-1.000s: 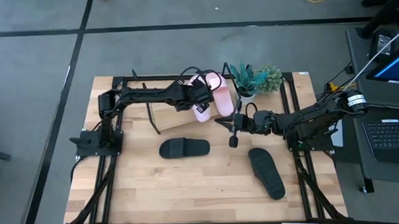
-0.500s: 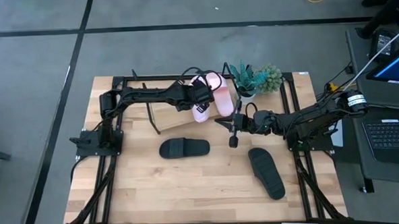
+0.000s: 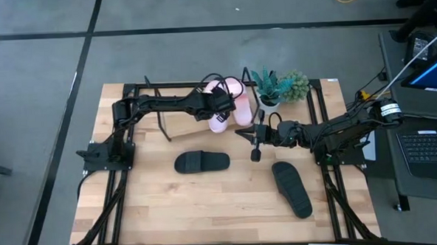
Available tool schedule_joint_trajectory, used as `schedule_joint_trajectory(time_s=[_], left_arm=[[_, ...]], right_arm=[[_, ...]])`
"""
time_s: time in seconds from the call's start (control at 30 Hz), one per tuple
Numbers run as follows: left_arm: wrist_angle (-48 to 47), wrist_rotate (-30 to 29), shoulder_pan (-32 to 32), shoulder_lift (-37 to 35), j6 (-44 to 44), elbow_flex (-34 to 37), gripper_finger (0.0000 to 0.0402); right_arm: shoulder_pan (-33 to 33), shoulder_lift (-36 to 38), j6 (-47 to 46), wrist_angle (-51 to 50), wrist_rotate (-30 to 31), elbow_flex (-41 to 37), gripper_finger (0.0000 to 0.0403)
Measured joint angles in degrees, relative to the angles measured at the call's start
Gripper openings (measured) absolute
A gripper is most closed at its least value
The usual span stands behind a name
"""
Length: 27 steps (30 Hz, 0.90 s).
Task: Pick and place slides into the shelf
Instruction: Put the pink slide on the shelf
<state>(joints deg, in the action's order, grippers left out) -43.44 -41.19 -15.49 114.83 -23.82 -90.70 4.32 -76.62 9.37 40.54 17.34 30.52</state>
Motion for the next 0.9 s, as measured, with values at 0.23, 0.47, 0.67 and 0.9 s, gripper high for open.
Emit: schedule_joint_trajectory(time_s=[0.23,0.47,0.67,0.9], left_arm=[[1.20,0.33,0.17,0.43,0.45,0.02,0.0039],[4.12,0.94,0.24,0.43,0.44,0.10,0.0054],[5.22,2.52,0.28,0.43,1.89,0.11,0.0053],[5.44,2.56,0.28,0.43,3.42,0.11,0.0051]], right_arm=[[0.00,0.00,0.11,-0.03,0.00,0.00,0.0019],[0.00,0.00,0.11,-0.08,0.00,0.00,0.0019],[0.00,0.00,0.11,-0.17,0.00,0.00,0.0019],[0.00,0.00,0.13,-0.17,0.00,0.00,0.0019]])
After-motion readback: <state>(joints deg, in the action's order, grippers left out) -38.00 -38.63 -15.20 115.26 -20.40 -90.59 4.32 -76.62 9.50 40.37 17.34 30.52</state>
